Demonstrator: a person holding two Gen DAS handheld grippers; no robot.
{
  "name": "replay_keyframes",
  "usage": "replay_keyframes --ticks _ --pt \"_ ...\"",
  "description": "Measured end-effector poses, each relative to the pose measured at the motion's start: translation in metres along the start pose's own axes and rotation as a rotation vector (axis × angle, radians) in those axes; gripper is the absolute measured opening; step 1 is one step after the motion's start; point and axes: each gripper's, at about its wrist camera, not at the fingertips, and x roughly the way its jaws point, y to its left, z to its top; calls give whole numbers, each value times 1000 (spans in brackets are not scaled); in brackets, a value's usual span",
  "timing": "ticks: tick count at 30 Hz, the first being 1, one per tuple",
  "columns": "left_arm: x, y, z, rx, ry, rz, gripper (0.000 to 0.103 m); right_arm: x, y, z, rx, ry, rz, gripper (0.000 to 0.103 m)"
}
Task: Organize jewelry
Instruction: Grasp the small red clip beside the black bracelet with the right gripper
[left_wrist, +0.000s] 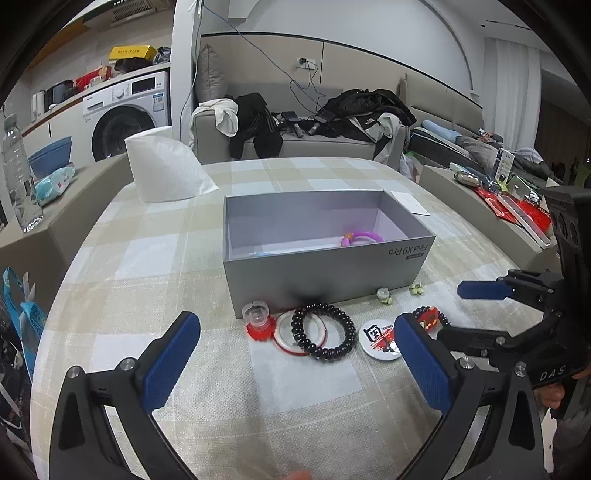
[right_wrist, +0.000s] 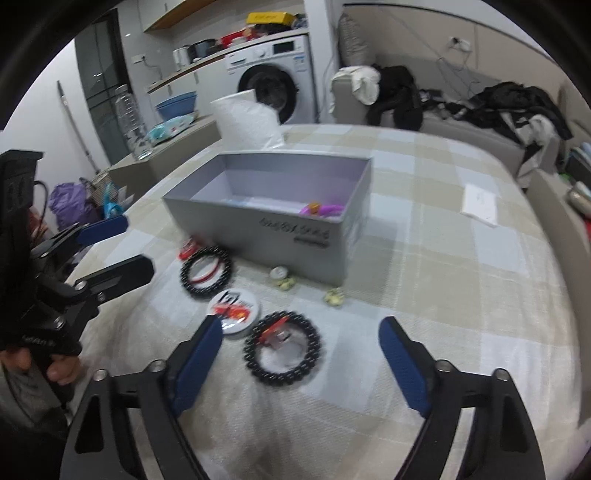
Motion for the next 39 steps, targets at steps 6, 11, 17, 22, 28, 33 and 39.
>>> replay_keyframes --ticks 6,11,17,22,28,33,39 --pt "4 1 -4 -7 14 -1 102 5 9 -4 -26 17 51 67" --pt "6 2 -7 -17 28 -7 102 4 7 -4 -11 4 57 49" --pt "6 3 -8 -25 29 -17 102 7 6 -4 0 6 64 36" --pt "10 5 -7 -38 51 -24 102 11 8 -5 -11 15 59 31" --pt "14 9 -8 -56 80 -24 102 15 7 -6 -10 19 36 22" --pt "14 9 -9 -61 92 -23 102 16 8 -6 -15 20 27 16" --pt "15 9 -7 -61 95 -14 102 2 7 -3 -2 -42 62 15"
